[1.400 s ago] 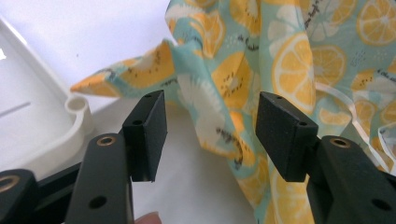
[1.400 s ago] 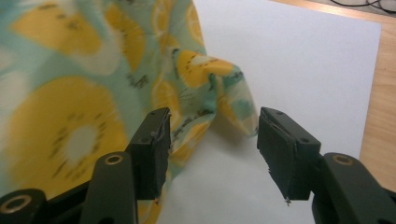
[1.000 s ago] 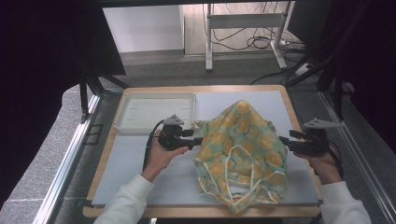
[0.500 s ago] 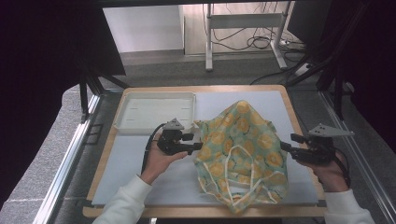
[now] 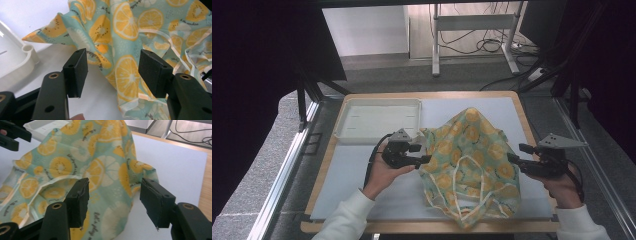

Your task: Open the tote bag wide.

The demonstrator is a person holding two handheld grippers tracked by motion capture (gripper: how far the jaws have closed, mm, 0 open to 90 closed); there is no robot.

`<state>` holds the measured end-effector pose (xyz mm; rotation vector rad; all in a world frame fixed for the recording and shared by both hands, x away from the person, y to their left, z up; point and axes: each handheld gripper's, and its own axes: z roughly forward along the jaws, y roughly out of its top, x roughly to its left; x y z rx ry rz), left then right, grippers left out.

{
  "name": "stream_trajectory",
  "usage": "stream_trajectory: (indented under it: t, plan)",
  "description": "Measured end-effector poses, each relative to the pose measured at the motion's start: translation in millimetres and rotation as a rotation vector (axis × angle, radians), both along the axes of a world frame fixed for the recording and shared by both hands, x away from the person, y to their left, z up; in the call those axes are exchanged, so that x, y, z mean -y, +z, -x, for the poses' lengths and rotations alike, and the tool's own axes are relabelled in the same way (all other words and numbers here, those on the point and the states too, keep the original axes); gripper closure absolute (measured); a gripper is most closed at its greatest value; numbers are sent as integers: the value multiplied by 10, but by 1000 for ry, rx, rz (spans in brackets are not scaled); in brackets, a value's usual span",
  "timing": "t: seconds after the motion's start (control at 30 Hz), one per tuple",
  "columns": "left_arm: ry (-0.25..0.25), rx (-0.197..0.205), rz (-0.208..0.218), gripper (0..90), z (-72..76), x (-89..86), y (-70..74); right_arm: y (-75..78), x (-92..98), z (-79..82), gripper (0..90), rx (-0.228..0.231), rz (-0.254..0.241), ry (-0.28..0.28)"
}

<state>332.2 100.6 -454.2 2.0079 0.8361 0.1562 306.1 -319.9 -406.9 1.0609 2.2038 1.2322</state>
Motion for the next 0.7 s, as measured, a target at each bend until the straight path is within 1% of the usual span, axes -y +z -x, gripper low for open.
stream_trajectory:
  t: [0.03, 0.13, 0.17, 0.23, 0.33, 0.37, 0.4, 0.43, 0.5, 0.6, 0.7]
  plan:
    - [-4, 3, 0, 405, 11, 7, 5, 0, 0, 0, 403, 0, 0, 0]
    - [-14, 10, -2, 404, 45, 32, 31, 45, -76, 66, 402, 15, 3, 30]
    - [-15, 15, -5, 404, 57, 41, 39, 45, -76, 66, 402, 15, 3, 30]
    - [-23, 24, -8, 404, 82, 61, 58, 48, -139, 115, 401, 17, 9, 48]
    - [-34, 41, -25, 404, 128, 97, 87, 46, -184, 151, 401, 16, 14, 62]
    - [-39, 43, -28, 404, 142, 108, 94, 32, -232, 182, 401, 12, 20, 76]
    - [-43, 43, -28, 404, 153, 119, 95, 32, -232, 182, 401, 12, 20, 76]
    - [-48, 41, -33, 403, 161, 129, 92, 6, -281, 205, 401, 2, 28, 90]
    - [-53, 36, -35, 403, 180, 151, 73, -11, -303, 212, 401, -4, 33, 96]
    - [-62, 25, -45, 402, 202, 184, 33, -77, -365, 235, 401, -23, 42, 115]
    - [-72, 20, -54, 402, 211, 207, 1, -146, -429, 262, 401, -47, 60, 137]
